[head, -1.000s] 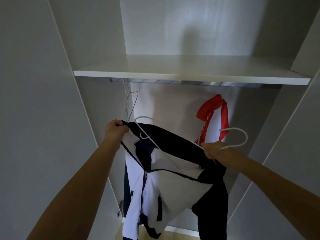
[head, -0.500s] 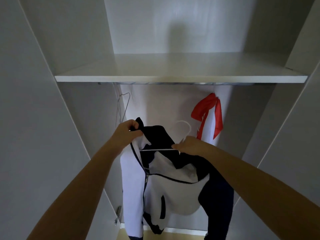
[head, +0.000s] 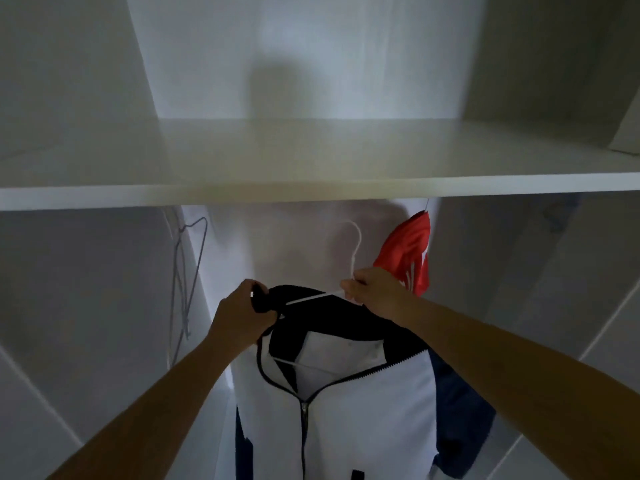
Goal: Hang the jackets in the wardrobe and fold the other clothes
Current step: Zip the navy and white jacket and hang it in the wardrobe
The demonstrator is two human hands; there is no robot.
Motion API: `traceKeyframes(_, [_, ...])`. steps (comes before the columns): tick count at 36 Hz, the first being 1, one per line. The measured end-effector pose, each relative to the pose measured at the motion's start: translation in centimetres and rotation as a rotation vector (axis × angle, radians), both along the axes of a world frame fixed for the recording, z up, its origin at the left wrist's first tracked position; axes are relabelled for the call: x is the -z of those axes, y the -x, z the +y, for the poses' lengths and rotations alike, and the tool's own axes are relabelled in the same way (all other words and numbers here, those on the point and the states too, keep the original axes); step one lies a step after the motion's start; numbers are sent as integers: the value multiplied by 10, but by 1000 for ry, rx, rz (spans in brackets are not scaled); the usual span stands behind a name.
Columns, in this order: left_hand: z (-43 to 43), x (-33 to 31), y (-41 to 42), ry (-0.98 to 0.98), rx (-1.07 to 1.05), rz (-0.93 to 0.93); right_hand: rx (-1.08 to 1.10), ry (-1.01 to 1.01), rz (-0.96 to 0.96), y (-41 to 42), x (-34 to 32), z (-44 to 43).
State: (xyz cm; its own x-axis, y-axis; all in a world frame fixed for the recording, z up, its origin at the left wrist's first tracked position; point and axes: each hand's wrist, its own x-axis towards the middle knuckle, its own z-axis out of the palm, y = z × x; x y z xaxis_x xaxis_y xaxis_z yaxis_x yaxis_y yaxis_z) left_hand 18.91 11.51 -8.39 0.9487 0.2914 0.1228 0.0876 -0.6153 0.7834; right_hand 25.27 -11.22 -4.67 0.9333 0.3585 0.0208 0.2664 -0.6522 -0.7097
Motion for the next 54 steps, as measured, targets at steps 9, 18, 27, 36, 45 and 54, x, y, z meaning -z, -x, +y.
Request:
traceKeyframes(9, [-9,7,-46,-24,81,-527,163,-111,-30,-63,-36,5])
traceKeyframes(18, [-20,3,-92,-67,143,-648,347,-124,-66,-110,-54,20])
traceKeyframes(27, [-21,33,-112,-144,191,-473,315,167,-147,-128,-4,31])
traceKeyframes(36, [-20,44,-114,-84,186,-414,338,478,-649,-93,46,-3])
traceKeyframes(45, [-20,43,-112,-76,173,-407,548,-188,211,-128,28,-66])
traceKeyframes(54, [-27,42,-107,30,181,-358,299,336,-949,-51,57,-32])
